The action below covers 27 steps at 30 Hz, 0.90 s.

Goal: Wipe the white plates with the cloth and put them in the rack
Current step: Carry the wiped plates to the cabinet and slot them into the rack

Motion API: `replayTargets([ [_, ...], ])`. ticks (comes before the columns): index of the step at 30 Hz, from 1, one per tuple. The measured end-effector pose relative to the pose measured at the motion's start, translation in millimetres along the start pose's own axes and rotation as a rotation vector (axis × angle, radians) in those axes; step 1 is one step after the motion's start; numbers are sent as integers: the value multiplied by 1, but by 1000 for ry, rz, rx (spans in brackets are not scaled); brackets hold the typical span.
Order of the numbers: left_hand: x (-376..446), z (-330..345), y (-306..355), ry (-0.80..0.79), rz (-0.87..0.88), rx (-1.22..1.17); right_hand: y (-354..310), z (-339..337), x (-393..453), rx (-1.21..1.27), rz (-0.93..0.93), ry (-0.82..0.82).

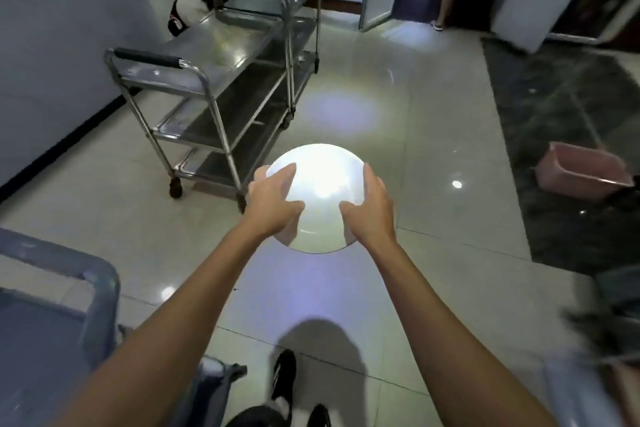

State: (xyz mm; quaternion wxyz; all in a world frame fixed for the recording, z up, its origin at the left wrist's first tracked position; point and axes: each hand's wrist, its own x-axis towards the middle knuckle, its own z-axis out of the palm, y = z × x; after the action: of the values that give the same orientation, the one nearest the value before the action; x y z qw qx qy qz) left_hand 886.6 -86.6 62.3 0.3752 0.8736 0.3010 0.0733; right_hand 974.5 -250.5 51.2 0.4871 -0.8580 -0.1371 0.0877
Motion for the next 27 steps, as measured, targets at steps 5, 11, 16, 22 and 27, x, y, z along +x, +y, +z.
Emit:
replayTargets([
  [5,43,58,39,-124,116,-10,37,-37,24,-24,130,139],
  [11,91,116,89,-312,288,-40,70,-77,48,-57,259,330],
  [16,109,167,128,-460,399,-34,92,-111,49,-71,352,513],
  [22,91,229,188,-620,561,38,130,-160,21,-72,494,690],
  [27,51,283,239,-723,718,78,162,-210,-15,-57,595,844],
])
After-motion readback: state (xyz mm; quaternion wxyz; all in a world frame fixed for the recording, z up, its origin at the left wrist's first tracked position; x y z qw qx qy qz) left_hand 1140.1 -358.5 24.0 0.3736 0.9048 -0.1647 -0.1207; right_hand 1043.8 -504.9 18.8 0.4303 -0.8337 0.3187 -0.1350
